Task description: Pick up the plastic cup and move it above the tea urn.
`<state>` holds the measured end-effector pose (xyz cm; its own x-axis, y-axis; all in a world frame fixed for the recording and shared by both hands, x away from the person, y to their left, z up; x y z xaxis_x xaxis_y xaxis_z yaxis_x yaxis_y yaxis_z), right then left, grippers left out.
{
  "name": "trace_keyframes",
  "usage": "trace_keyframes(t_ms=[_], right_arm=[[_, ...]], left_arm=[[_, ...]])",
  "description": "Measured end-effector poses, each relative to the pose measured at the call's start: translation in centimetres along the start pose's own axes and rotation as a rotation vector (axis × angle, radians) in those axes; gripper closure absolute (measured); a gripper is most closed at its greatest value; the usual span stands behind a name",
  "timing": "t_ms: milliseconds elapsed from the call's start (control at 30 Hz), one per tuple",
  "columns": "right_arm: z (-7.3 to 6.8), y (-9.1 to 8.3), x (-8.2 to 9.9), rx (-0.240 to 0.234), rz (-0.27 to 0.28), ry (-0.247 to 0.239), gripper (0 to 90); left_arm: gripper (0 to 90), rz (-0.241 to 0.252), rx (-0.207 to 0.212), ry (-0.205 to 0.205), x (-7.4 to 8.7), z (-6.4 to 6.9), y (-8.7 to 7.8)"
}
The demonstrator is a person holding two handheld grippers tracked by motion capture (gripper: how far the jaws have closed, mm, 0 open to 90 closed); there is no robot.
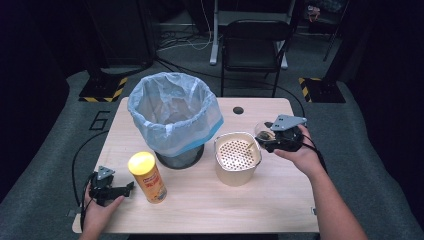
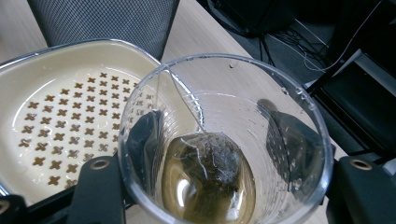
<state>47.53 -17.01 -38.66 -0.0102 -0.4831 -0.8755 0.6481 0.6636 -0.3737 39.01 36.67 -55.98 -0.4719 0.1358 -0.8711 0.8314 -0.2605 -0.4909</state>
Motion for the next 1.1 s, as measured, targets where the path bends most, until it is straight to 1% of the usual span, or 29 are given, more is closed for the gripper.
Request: trace_keyframes(t_ms=[133, 167, 200, 233, 267, 333, 400, 500, 533, 700, 833, 867, 900, 933, 967, 1100], right_arm=[[0.1, 0.1, 0.2, 0.008, 0.012, -0.014, 36.8], [0.1, 0.1, 0.3, 0.009, 0.019, -0.024, 36.8], [0.1, 0.1, 0.3, 0.009, 0.019, -0.024, 36.8], [0.1, 0.2, 0.3, 0.014, 0.03, -0.04, 36.9], [0.1, 0.2, 0.3, 0.014, 0.03, -0.04, 36.9], [0.1, 0.3, 0.3, 0.015, 0.04, -0.06, 36.9], [0.1, 0.4, 0.2, 0.02, 0.055, -0.069, 37.0], [0.3, 0.7, 0.2, 0.025, 0.067, -0.079, 37.0], [0.6, 0.9, 0.2, 0.034, 0.072, -0.079, 37.1], [1.2, 1.5, 0.2, 0.038, 0.078, -0.088, 37.1], [1.3, 1.9, -0.2, 0.045, 0.088, -0.122, 37.0], [1.4, 2.0, -0.4, 0.05, 0.09, -0.143, 37.1], [1.4, 2.1, -0.4, 0.051, 0.093, -0.147, 37.0], [1.4, 2.1, -0.5, 0.053, 0.099, -0.152, 36.9], [1.4, 2.2, -0.6, 0.058, 0.107, -0.168, 36.9], [1.4, 2.4, -0.8, 0.065, 0.12, -0.19, 36.8]], left_arm=[[4.3, 0.0, 0.0, 0.0, 0.0, 0.0, 0.0], [4.4, 0.001, 0.0, -0.007, 0.0, 0.1, 0.0], [4.3, 0.001, 0.0, -0.007, 0.0, 0.1, 0.0], [4.3, 0.0, 0.0, 0.001, 0.0, 0.0, 0.0], [4.3, 0.0, 0.0, 0.0, 0.0, 0.0, 0.0], [4.3, 0.0, 0.0, 0.0, 0.0, 0.0, 0.0], [4.3, 0.001, 0.0, -0.001, 0.0, 0.0, 0.0], [4.3, 0.0, 0.002, -0.004, 0.0, 0.0, 0.0], [4.3, 0.0, 0.0, -0.001, 0.0, 0.0, 0.0], [4.4, 0.0, 0.0, 0.0, 0.0, 0.0, 0.0], [4.4, 0.0, 0.0, -0.002, 0.0, 0.0, 0.0], [4.4, 0.0, 0.0, 0.001, 0.0, 0.0, 0.0], [4.3, 0.0, 0.002, -0.004, 0.0, 0.0, 0.0], [4.4, 0.0, 0.0, 0.001, 0.0, 0.0, 0.0], [4.3, 0.0, 0.0, 0.001, 0.0, 0.0, 0.0], [4.4, 0.0, 0.0, 0.0, 0.0, 0.0, 0.0]])
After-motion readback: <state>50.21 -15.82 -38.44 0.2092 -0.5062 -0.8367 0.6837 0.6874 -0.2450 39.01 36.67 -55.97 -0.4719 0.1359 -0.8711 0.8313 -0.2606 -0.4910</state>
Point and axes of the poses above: each handheld gripper's, and its own axes: y roughly forward along the jaws, x roughly out of its underside, z roughly to its right, the point moved 4 cm from there along y, roughly forward along the jaws, and after that the axes turned 13 degrees about z, right-handed, at the moved point
